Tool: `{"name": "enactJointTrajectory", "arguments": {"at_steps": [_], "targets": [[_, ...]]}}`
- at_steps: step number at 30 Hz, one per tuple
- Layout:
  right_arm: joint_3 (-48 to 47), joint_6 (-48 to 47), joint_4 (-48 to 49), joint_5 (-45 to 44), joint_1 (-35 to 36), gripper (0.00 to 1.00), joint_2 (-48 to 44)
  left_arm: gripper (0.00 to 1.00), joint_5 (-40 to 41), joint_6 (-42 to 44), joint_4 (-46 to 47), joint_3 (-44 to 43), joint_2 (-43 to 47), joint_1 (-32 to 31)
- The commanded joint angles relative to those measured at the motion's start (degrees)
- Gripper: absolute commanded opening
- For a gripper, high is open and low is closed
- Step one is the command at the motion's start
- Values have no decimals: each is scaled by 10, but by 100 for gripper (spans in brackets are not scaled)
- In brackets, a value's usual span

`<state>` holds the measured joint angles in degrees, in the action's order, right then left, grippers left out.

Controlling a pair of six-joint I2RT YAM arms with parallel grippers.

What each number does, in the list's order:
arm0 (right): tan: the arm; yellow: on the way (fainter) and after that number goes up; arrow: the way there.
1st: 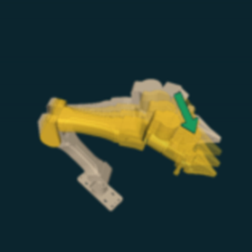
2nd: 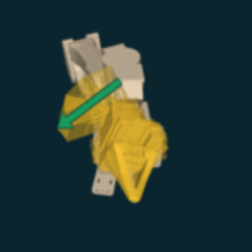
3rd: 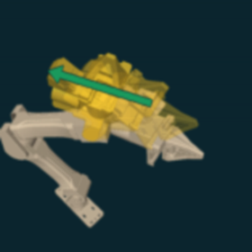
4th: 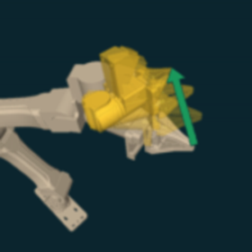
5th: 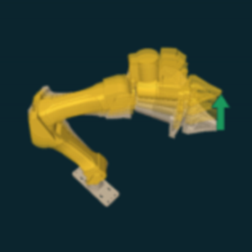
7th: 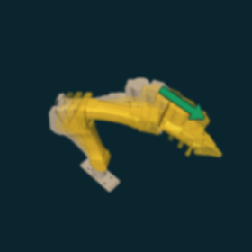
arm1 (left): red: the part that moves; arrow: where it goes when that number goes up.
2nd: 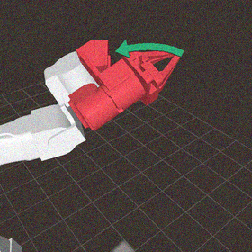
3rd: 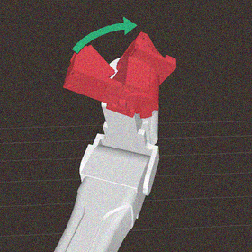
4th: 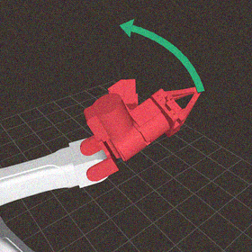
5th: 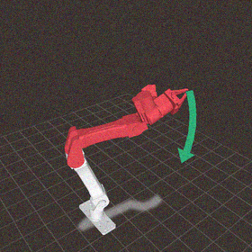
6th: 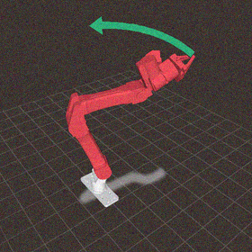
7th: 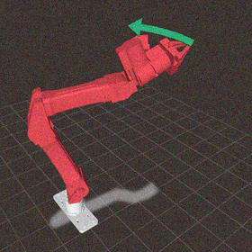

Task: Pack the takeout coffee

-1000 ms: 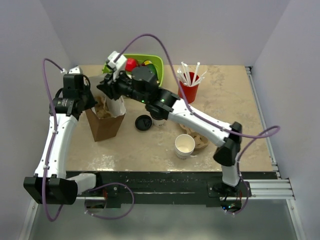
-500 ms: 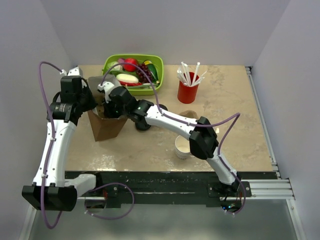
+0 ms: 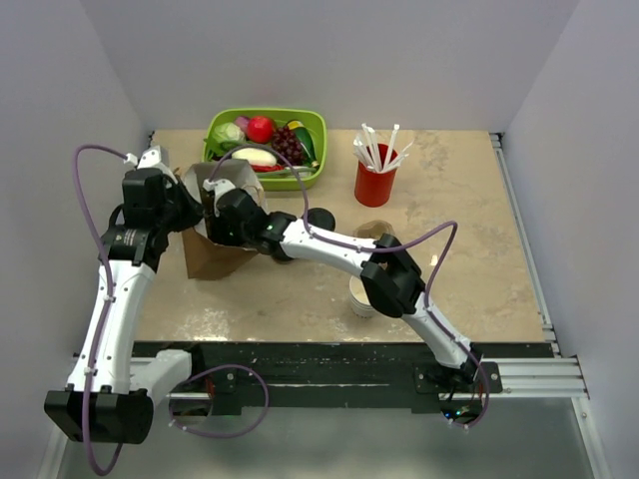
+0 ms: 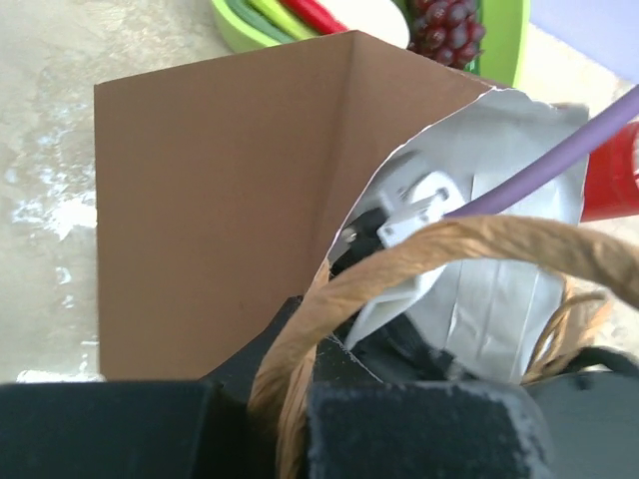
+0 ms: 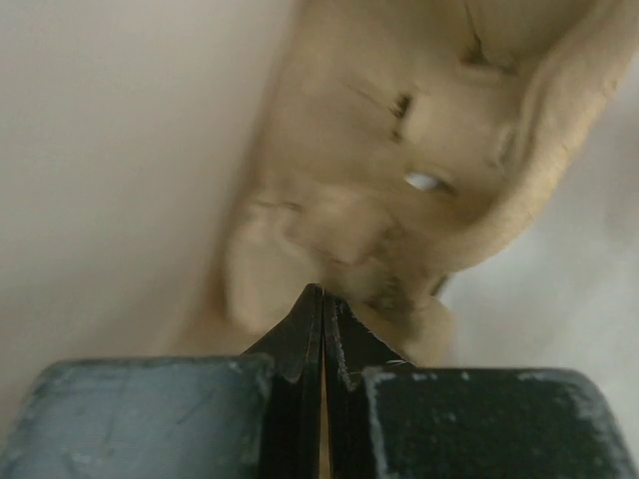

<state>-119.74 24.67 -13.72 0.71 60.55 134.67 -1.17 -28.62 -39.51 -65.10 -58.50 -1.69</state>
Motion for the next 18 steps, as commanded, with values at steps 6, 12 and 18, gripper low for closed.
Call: {"name": "enactJointTrajectory", "arguments": {"at_steps": [6,12,18], "targets": [[102,62,134,-93,11,0,-14,0,-59,-21,68,26,47,-3],[79,83,173,-15,13,0,24,0,-161,-11,89,63,52,-3],[68,80,198,-20,18,0,37,0,-205,-2,85,67,56,-3]]}}
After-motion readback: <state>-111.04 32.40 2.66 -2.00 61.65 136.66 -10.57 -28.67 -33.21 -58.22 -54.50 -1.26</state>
